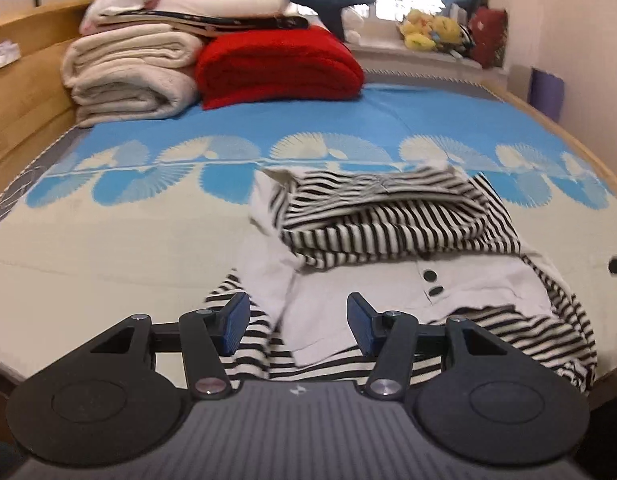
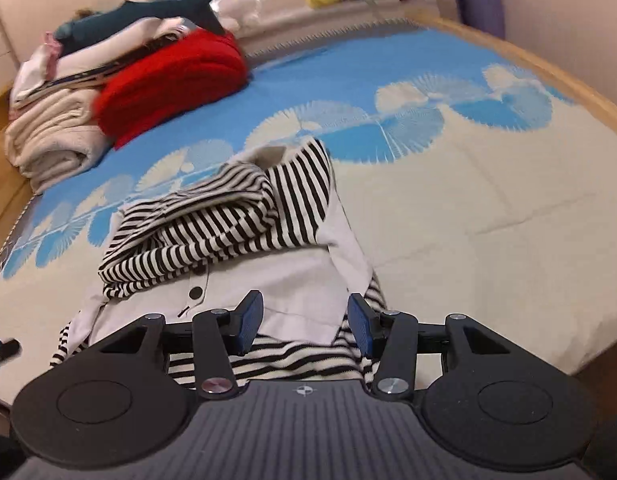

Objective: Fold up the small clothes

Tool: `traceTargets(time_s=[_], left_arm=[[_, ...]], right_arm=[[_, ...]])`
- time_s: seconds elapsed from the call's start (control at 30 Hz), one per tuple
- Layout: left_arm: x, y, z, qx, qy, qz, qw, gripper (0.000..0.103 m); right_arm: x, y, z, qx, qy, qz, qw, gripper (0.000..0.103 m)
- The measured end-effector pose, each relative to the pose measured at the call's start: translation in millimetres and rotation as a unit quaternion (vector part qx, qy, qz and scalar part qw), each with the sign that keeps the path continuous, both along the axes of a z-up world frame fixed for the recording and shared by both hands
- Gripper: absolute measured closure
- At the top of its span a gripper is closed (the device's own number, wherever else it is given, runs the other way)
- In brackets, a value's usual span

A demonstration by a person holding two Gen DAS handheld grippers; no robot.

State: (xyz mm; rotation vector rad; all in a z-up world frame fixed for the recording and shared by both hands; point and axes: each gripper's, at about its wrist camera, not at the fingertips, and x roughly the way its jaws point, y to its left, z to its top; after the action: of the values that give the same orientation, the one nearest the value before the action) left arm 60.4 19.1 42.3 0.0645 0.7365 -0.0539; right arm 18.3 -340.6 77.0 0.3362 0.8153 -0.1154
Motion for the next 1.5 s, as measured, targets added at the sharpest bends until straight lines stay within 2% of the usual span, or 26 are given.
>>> traceTargets(time_s=[0.07,0.1,0.2,0.3,0.4,0.47,0.5,0.6,0.77,0.87,0.97,1.13,1.27,1.37,1.5], left_arm=[[-9.7,7.4,3.9,-0.015,-0.001,0.012,0.9998,0.044],[-15.9,9.5,1.2,-0.017,0.003,0.014,0.9997,0.044],[-25.3,7.1,-1.0,-0.011,0.029,0.010,0.9995,0.044],[-29.0,5.9,2.6,-0.016,0.008,-0.001,0.9998,0.044],[-28.3,6.9,-20.4,0.003,0.006,-0.015,0.9999,0.044],[-19.9,9.7,-44.9,0.013,0.039,-0.014,0.9991,0.045],[-12.7,10.2,-53.5,0.019,0.064,-0.003,0.9978,0.051],[2.1,20.0,-58.6,-0.039,0.078,0.024,0.9959,0.051],[14.0,32.1,-65.1,-0.057,0.096,0.060,0.9919,0.051],[21.1,43.3,-67.7,-0.081,0.108,0.085,0.9872,0.049],[28.7,55.8,-73.6,-0.102,0.130,0.116,0.9795,0.043],[38.0,84.9,-92.5,-0.177,0.179,0.173,0.9523,0.042],[41.2,97.9,-101.3,-0.202,0.193,0.206,0.9379,0.040],[44.3,97.4,-105.9,-0.204,0.200,0.210,0.9350,0.038],[47.4,87.4,-113.0,-0.178,0.212,0.195,0.9410,0.037]], right_arm=[[-9.5,-0.1,-4.6,-0.029,-0.004,0.007,1.000,0.054],[-11.4,-0.7,-8.8,-0.028,-0.001,0.003,1.000,0.054],[-18.8,-5.1,-22.2,0.007,0.004,-0.018,1.000,0.054],[-16.5,-2.6,-27.0,0.034,0.020,-0.028,0.999,0.054],[-14.5,8.2,-26.7,0.005,0.015,-0.002,1.000,0.054],[-13.3,12.2,-30.0,-0.004,0.020,0.007,1.000,0.054],[-12.5,12.7,-31.5,-0.005,0.021,0.008,1.000,0.054],[-11.1,11.0,-36.4,-0.009,0.027,0.006,1.000,0.054],[-10.5,1.2,-44.3,-0.008,0.038,-0.003,0.999,0.054],[-9.5,-4.6,-49.8,-0.004,0.046,-0.009,0.999,0.054],[-6.9,-9.5,-55.4,0.002,0.058,-0.017,0.998,0.054],[-6.3,-22.9,-61.8,0.026,0.068,-0.049,0.996,0.048],[-1.4,-29.7,-78.7,0.040,0.104,-0.060,0.992,0.047],[1.0,-28.0,-90.3,0.041,0.129,-0.056,0.989,0.047],[3.6,-22.7,-100.6,0.027,0.154,-0.044,0.987,0.047]])
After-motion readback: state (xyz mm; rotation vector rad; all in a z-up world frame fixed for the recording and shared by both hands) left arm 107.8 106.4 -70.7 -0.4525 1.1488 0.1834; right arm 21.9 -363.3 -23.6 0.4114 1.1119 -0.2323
